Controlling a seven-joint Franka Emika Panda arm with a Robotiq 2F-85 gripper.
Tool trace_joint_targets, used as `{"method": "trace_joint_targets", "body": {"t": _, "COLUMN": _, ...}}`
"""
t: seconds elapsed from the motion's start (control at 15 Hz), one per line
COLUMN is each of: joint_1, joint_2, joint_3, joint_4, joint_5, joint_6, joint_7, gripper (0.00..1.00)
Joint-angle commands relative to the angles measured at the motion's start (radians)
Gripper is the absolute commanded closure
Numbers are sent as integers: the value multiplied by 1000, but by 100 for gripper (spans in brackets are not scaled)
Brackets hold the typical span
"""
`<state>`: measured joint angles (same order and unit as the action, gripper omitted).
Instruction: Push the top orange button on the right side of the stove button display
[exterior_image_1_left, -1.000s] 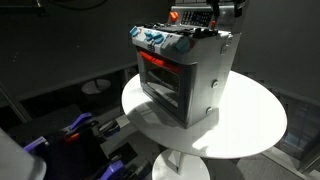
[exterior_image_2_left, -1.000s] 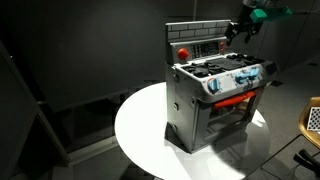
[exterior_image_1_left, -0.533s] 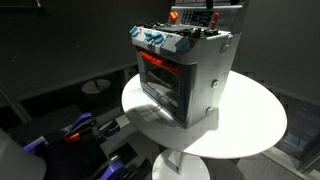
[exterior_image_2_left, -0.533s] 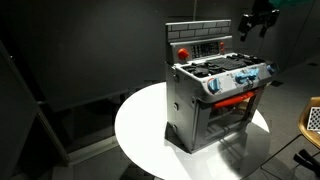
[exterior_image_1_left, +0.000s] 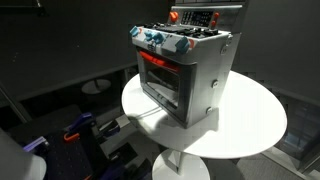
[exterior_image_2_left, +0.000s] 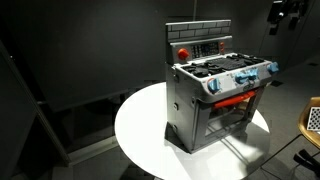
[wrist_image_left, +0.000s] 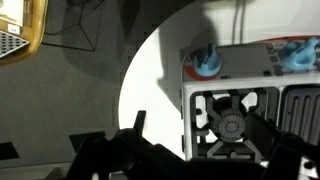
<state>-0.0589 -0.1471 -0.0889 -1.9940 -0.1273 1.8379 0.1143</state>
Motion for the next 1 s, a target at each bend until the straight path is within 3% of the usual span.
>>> {"method": "trace_joint_targets", "body": {"t": 0.0, "joint_1": -15, "joint_2": -113, "joint_3": -2, "joint_4": -56, "joint_5": 15, "joint_6": -91, "joint_7": -62, "gripper": 0}}
{"method": "trace_joint_targets", "body": {"t": 0.47, "joint_1": -17, "joint_2": -284, "joint_3": -6, "joint_4": -153, "joint_5": 13, "joint_6": -181, "joint_7": -119, "gripper": 0}}
{"method": "trace_joint_targets", "body": {"t": 0.93, "joint_1": -19, "joint_2": -307, "joint_3": 2, "joint_4": -174, "joint_5": 4, "joint_6": -190, "joint_7": -97, "gripper": 0}}
